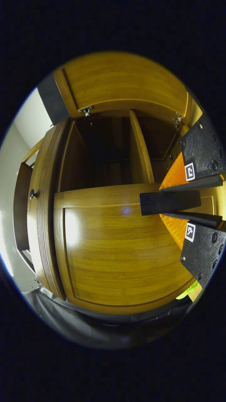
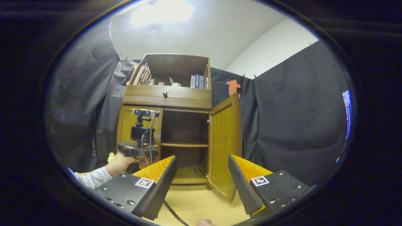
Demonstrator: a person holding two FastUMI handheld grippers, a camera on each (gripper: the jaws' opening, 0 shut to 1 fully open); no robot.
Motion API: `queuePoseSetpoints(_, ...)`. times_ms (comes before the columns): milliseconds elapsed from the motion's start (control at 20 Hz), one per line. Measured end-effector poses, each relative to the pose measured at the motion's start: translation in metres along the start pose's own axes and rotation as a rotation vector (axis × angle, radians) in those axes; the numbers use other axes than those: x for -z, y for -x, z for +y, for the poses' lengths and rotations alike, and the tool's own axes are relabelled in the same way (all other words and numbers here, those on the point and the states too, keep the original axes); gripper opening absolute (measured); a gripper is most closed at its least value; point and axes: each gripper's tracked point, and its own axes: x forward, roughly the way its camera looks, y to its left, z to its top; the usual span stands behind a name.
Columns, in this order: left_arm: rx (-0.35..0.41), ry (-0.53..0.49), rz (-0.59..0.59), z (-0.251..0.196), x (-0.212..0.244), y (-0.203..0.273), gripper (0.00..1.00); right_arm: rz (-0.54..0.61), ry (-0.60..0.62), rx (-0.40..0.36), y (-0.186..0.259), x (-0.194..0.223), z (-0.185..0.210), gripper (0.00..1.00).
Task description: Open the right door of the double-door shoe cabinet with the right hand, and open the left door with the left hand.
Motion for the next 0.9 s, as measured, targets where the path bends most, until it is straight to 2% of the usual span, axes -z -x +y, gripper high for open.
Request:
queuePoseSetpoints(50, 0.007, -0.019, -0.006, 0.0, 0.001, 0.0, 0.37, -0.012, -0.007, -0.008, 0.004, -0.002, 0.001, 0.94)
queuePoseSetpoints(100, 0.013, -0.03, 0.018, 0.001, 0.006, -0.001, 0.32, -0.025, -0.016, -0.02, 0.009, -0.006, 0.004, 0.94)
queuePoseSetpoints(150, 0.013, -0.035, 0.022, 0.001, 0.005, 0.0, 0.33, -0.033, -0.022, -0.028, 0.015, -0.008, 0.004, 0.99)
queuePoseSetpoints(250, -0.004, -0.043, 0.062, 0.002, 0.006, 0.0, 0.34, -0.054, -0.038, -0.049, 0.027, -0.017, 0.005, 0.96)
queuePoseSetpoints(450, -0.034, 0.018, 0.156, 0.004, 0.016, 0.001, 0.38, -0.092, -0.017, -0.037, 0.04, -0.032, -0.003, 0.97)
queuePoseSetpoints(500, -0.026, 0.019, 0.159, 0.003, 0.016, 0.003, 0.34, -0.101, 0.004, -0.035, 0.044, -0.035, -0.005, 0.96)
queuePoseSetpoints(650, 0.013, 0.02, 0.18, 0.001, 0.016, 0.024, 0.34, -0.113, 0.06, -0.017, 0.053, -0.039, -0.017, 0.94)
queuePoseSetpoints(700, 0.03, 0.023, 0.183, 0.001, 0.015, 0.034, 0.34, -0.108, 0.053, -0.012, 0.053, -0.038, -0.018, 0.97)
queuePoseSetpoints(750, 0.049, 0.024, 0.185, 0.001, 0.015, 0.045, 0.34, -0.093, 0.026, -0.008, 0.052, -0.036, -0.019, 0.93)
queuePoseSetpoints(800, 0.063, 0.03, 0.187, 0.002, 0.014, 0.056, 0.34, -0.066, -0.007, -0.011, 0.05, -0.031, -0.017, 0.96)
queuePoseSetpoints(900, 0.093, 0.031, 0.178, 0.005, 0.01, 0.08, 0.34, -0.014, -0.055, -0.032, 0.046, -0.018, -0.01, 0.96)
